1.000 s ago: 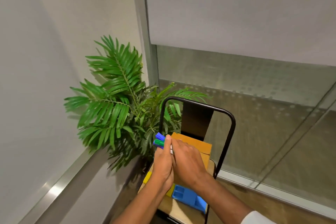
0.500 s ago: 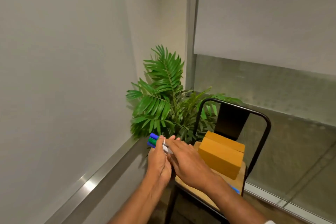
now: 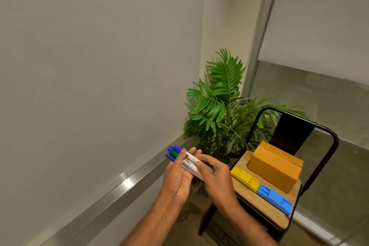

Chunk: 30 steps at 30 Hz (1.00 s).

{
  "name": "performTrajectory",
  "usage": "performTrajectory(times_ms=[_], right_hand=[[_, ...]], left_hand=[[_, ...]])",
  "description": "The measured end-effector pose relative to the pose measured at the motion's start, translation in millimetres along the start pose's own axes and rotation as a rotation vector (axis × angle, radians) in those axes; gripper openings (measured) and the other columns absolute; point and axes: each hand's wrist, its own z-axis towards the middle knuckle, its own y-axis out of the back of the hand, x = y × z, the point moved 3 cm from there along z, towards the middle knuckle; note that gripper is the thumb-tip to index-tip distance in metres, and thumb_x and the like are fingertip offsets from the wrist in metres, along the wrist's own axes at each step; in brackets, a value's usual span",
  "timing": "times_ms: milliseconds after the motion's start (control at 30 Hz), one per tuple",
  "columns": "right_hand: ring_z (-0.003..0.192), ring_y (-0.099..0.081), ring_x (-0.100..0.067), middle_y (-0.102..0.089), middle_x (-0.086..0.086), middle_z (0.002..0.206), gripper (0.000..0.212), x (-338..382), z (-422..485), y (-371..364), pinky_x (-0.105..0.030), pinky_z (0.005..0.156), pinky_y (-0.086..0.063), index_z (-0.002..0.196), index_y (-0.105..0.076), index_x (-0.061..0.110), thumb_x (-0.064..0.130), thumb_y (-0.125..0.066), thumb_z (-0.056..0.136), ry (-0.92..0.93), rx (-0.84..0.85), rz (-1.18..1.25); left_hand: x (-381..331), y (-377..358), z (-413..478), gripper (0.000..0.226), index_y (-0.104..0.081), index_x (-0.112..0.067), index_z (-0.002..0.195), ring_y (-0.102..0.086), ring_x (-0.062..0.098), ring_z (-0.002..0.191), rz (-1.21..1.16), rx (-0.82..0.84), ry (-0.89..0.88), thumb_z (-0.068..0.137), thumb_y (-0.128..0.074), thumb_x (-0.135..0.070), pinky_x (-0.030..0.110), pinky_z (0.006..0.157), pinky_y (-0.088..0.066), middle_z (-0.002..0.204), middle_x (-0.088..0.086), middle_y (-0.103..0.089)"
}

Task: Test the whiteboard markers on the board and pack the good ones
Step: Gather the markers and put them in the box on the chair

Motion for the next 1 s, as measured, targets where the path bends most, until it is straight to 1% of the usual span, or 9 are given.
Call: performTrajectory(times_ms=[67, 133, 233, 333, 467, 567, 733, 900, 1000], right_hand=[[0.095, -0.066, 0.003, -0.074, 0.020, 0.098, 0.022, 5.2, -11.5, -4.1, -0.017, 0.079, -0.054, 0.107, -0.074, 0.034, 0.018, -0.065, 0.095, -0.017, 0.032, 0.021], [0.092, -0.067, 0.002, -0.073, 0.023, 0.097, 0.024, 9.3, -22.8, -6.6, -0.019, 0.075, -0.054, 0.103, -0.074, 0.037, 0.016, -0.065, 0.094, -0.027, 0.071, 0.043], [0.094, -0.065, 0.006, -0.073, 0.022, 0.093, 0.023, 13.3, -41.5, -7.0, -0.018, 0.076, -0.055, 0.104, -0.074, 0.034, 0.015, -0.066, 0.094, -0.017, 0.134, 0.063], [0.094, -0.063, 0.012, -0.071, 0.022, 0.093, 0.021, 11.8, -63.6, -8.1, -0.014, 0.072, -0.054, 0.108, -0.072, 0.031, 0.016, -0.067, 0.094, -0.014, 0.204, 0.066], [0.089, -0.071, -0.001, -0.076, 0.012, 0.095, 0.021, 6.2, -96.1, -18.4, -0.026, 0.079, -0.061, 0.109, -0.074, 0.026, 0.013, -0.068, 0.093, -0.059, 0.316, 0.115], [0.089, -0.073, -0.006, -0.077, 0.006, 0.100, 0.022, 6.4, -122.2, -38.1, -0.026, 0.078, -0.061, 0.111, -0.073, 0.021, 0.010, -0.068, 0.093, -0.065, 0.420, 0.145], [0.087, -0.073, -0.007, -0.076, 0.004, 0.101, 0.024, 19.4, -166.9, -84.1, -0.020, 0.068, -0.058, 0.116, -0.071, 0.018, 0.011, -0.067, 0.093, -0.059, 0.586, 0.152], [0.080, -0.073, -0.004, -0.076, 0.005, 0.096, 0.019, 43.6, -214.1, -139.6, -0.016, 0.062, -0.055, 0.107, -0.073, 0.021, 0.010, -0.067, 0.093, -0.028, 0.727, 0.161], [0.079, -0.072, -0.003, -0.077, 0.006, 0.096, 0.019, 55.1, -249.4, -184.9, -0.015, 0.061, -0.055, 0.108, -0.074, 0.022, 0.012, -0.067, 0.093, -0.019, 0.790, 0.154]], left_hand=[[-6.0, 5.5, -18.1, 0.025, -0.058, 0.001, 0.123, -0.070, 0.035, 0.111, 0.001, -0.017, -0.039, 0.101, -0.057, -0.011, 0.047, 0.094, -0.058, 0.117, 0.025, -0.071], [-7.7, 10.3, -36.3, 0.026, -0.056, -0.002, 0.125, -0.071, 0.034, 0.110, -0.006, -0.031, -0.078, 0.101, -0.057, -0.012, 0.046, 0.087, -0.062, 0.118, 0.025, -0.072], [-4.8, 19.4, -61.3, 0.033, -0.055, -0.001, 0.132, -0.074, 0.032, 0.104, -0.041, -0.079, -0.147, 0.101, -0.057, -0.013, 0.043, 0.078, -0.064, 0.121, 0.026, -0.070], [2.3, 33.8, -87.9, 0.040, -0.053, 0.002, 0.137, -0.075, 0.032, 0.099, -0.084, -0.154, -0.199, 0.100, -0.059, -0.014, 0.043, 0.078, -0.064, 0.121, 0.027, -0.070], [4.5, 61.3, -129.9, 0.046, -0.053, 0.007, 0.137, -0.075, 0.033, 0.099, -0.103, -0.256, -0.284, 0.097, -0.060, -0.015, 0.038, 0.069, -0.064, 0.120, 0.027, -0.070], [-3.4, 84.6, -166.4, 0.039, -0.056, 0.006, 0.132, -0.075, 0.032, 0.097, -0.124, -0.316, -0.346, 0.099, -0.059, -0.014, 0.041, 0.075, -0.064, 0.117, 0.027, -0.071], [-29.4, 128.2, -220.3, 0.032, -0.059, 0.004, 0.127, -0.075, 0.032, 0.093, -0.129, -0.415, -0.463, 0.100, -0.059, -0.014, 0.046, 0.087, -0.060, 0.111, 0.027, -0.073], [-66.7, 178.3, -276.5, 0.030, -0.062, 0.004, 0.123, -0.073, 0.034, 0.093, -0.136, -0.524, -0.545, 0.101, -0.058, -0.016, 0.048, 0.090, -0.059, 0.110, 0.026, -0.073], [-95.6, 216.2, -311.3, 0.028, -0.064, 0.003, 0.121, -0.074, 0.032, 0.089, -0.146, -0.597, -0.596, 0.101, -0.058, -0.016, 0.045, 0.085, -0.061, 0.109, 0.026, -0.074]])
